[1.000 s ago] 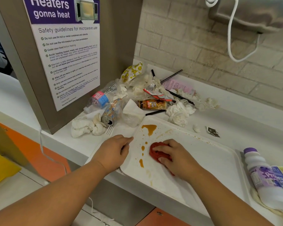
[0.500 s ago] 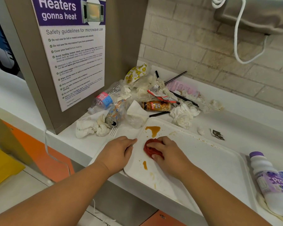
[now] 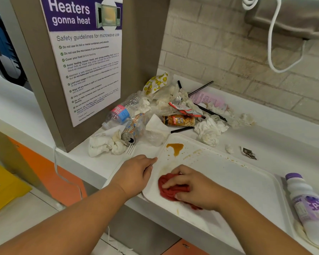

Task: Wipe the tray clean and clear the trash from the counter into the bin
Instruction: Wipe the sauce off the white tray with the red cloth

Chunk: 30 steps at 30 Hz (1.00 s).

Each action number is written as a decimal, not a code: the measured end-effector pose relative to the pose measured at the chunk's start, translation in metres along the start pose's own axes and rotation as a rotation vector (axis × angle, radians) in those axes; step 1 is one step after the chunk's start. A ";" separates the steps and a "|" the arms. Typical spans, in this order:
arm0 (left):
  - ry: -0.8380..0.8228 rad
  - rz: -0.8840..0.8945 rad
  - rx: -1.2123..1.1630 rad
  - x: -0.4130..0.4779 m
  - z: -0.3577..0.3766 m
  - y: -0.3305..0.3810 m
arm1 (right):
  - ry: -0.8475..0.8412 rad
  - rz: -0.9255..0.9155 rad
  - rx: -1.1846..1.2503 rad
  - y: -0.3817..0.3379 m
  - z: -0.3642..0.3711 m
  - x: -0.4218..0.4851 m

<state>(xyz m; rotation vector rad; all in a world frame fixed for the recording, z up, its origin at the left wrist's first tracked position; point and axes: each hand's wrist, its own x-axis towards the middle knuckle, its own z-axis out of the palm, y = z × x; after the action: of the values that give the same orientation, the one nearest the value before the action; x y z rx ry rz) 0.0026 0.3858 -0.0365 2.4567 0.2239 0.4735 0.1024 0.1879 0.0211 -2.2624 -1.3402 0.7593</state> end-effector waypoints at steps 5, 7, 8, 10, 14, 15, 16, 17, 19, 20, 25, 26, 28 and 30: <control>0.003 0.010 0.005 0.002 0.001 0.000 | 0.153 0.099 -0.049 0.007 -0.007 -0.001; 0.002 0.007 0.000 0.002 0.001 0.000 | 0.167 0.019 -0.110 0.000 0.008 -0.002; 0.002 0.006 0.002 0.002 0.001 -0.001 | 0.145 -0.021 -0.111 -0.003 0.014 -0.006; 0.004 0.002 0.012 0.002 0.001 -0.001 | 0.066 -0.062 -0.080 -0.004 0.014 -0.018; 0.015 -0.001 0.006 0.001 -0.001 0.002 | -0.031 0.038 0.021 0.010 -0.010 -0.044; 0.015 -0.001 0.005 0.002 -0.001 0.003 | -0.012 0.061 0.017 0.012 -0.012 -0.047; 0.015 0.001 0.008 0.002 0.000 0.002 | 0.015 0.066 -0.011 0.012 -0.010 -0.046; 0.014 0.001 0.013 0.002 0.000 0.002 | 0.044 0.058 -0.054 0.010 -0.006 -0.044; 0.014 0.002 0.014 0.002 -0.001 0.003 | 0.079 0.022 -0.122 0.005 0.007 -0.043; 0.012 0.002 0.012 0.002 -0.001 0.003 | 0.081 0.001 -0.132 0.004 0.012 -0.045; 0.018 -0.002 0.011 0.002 -0.001 0.003 | -0.030 0.063 -0.050 0.012 -0.003 -0.078; 0.019 -0.003 0.008 0.001 -0.001 0.003 | -0.053 0.096 -0.043 0.015 -0.009 -0.086; 0.019 -0.005 0.003 0.001 -0.001 0.004 | -0.090 0.142 -0.034 0.021 -0.017 -0.098; 0.022 -0.011 0.004 0.001 -0.001 0.005 | -0.083 0.153 -0.032 0.023 -0.017 -0.101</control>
<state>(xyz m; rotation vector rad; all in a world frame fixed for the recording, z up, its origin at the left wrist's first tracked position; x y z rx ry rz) 0.0036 0.3827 -0.0322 2.4535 0.2475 0.4959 0.0890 0.0870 0.0462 -2.4039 -1.2339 0.8984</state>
